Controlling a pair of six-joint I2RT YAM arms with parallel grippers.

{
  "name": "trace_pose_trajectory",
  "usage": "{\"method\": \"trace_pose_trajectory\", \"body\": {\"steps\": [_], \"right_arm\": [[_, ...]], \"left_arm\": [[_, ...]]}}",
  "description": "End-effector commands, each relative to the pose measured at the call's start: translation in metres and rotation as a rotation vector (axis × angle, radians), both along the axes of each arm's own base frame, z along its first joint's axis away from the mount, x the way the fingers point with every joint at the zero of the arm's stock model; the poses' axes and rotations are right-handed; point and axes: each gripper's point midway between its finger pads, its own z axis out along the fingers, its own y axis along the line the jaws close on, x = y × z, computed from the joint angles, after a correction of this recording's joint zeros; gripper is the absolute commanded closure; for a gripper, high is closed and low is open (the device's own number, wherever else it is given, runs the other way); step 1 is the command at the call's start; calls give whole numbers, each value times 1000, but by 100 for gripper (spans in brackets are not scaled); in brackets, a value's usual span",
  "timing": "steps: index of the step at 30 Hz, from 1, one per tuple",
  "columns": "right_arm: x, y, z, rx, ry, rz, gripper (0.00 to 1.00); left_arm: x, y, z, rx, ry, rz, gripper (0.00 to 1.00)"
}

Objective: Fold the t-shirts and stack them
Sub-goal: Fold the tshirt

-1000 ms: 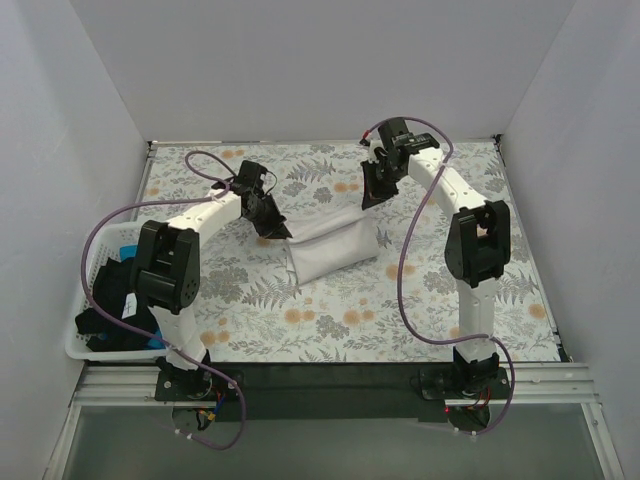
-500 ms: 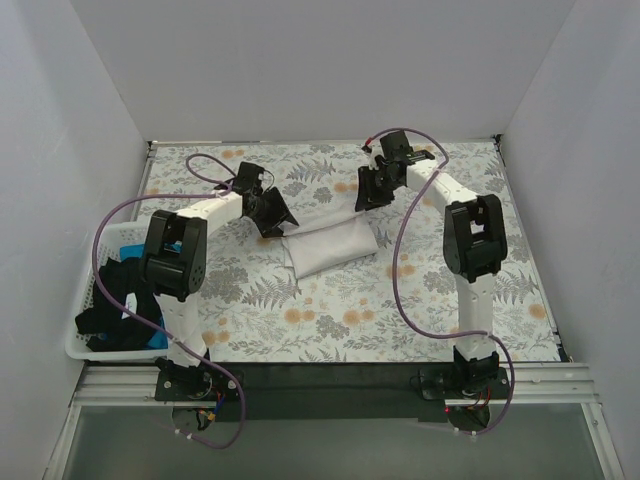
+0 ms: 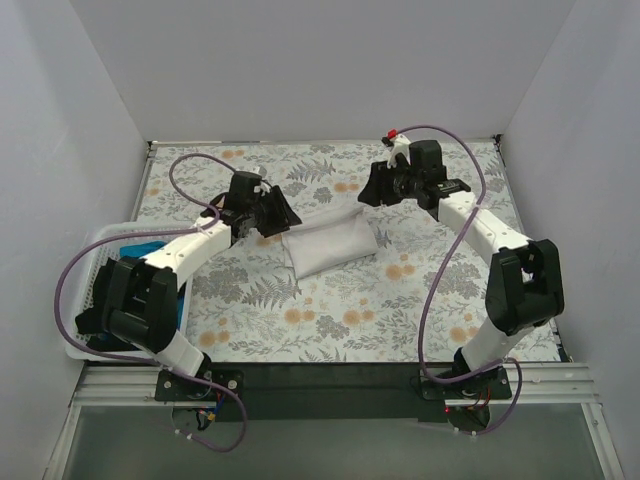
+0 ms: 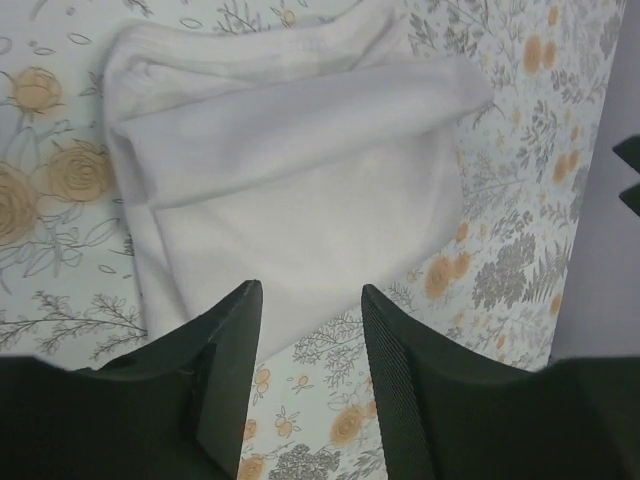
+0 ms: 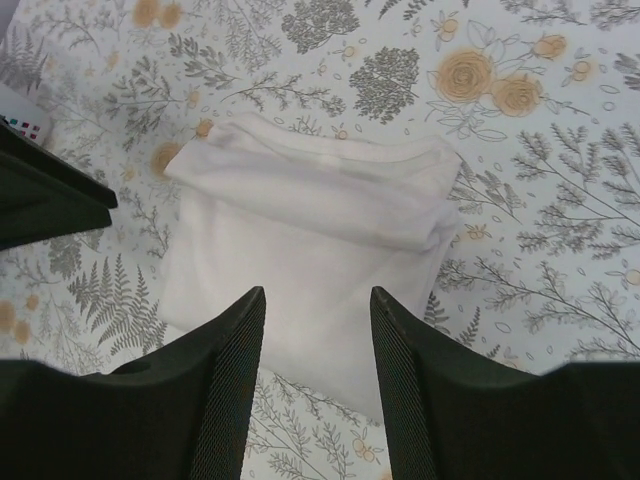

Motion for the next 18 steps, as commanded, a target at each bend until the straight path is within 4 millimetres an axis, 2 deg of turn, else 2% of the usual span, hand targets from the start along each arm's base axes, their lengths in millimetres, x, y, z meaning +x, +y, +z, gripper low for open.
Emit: {"method": "trace_pose_trajectory", "body": {"steps": [1, 2, 3, 4, 5, 6, 8, 9, 10, 11, 12, 13, 14, 15, 16, 17, 18], "right_arm": [[-3, 24, -19, 90, 25, 127, 48], [2, 28, -27, 101, 38, 141, 51], [2, 32, -31, 116, 55, 156, 52], [2, 38, -33, 138, 68, 191, 53], [6, 43, -41, 145, 88, 209, 55], [9, 46, -44, 149, 97, 213, 55], [20, 49, -54, 149, 113, 216, 55], [24, 51, -57, 150, 114, 221, 55], [28, 53, -61, 152, 121, 222, 55], [33, 54, -74, 148, 145, 219, 56], [42, 56, -71, 152, 128, 219, 56], [49, 56, -71, 158, 131, 204, 56], [55, 55, -82, 155, 151, 191, 55], [66, 58, -74, 163, 126, 183, 55], [72, 57, -74, 167, 129, 165, 54], [78, 55, -81, 174, 145, 149, 53], [85, 56, -79, 181, 139, 141, 53]], "left_arm": [[-10, -15, -12, 17, -30, -66, 59], [-8, -19, -14, 9, -27, -74, 64], [-6, -22, -27, 13, 5, -81, 74], [-1, -29, -24, 0, -1, -92, 78], [2, -31, -28, 1, 8, -98, 81], [5, -33, -41, 8, 36, -105, 83], [22, -33, -43, 34, 17, -92, 88], [28, -32, -46, 42, 19, -81, 89], [33, -31, -58, 52, 41, -74, 89], [44, -33, -53, 46, 25, -67, 89], [51, -31, -55, 47, 26, -57, 89], [57, -31, -67, 55, 46, -51, 88], [69, -29, -63, 54, 32, -33, 87], [77, -29, -66, 55, 31, -26, 86], [84, -23, -69, 57, 38, -8, 85], [88, -20, -80, 67, 59, 1, 83], [99, -20, -74, 53, 45, 13, 82]]}}
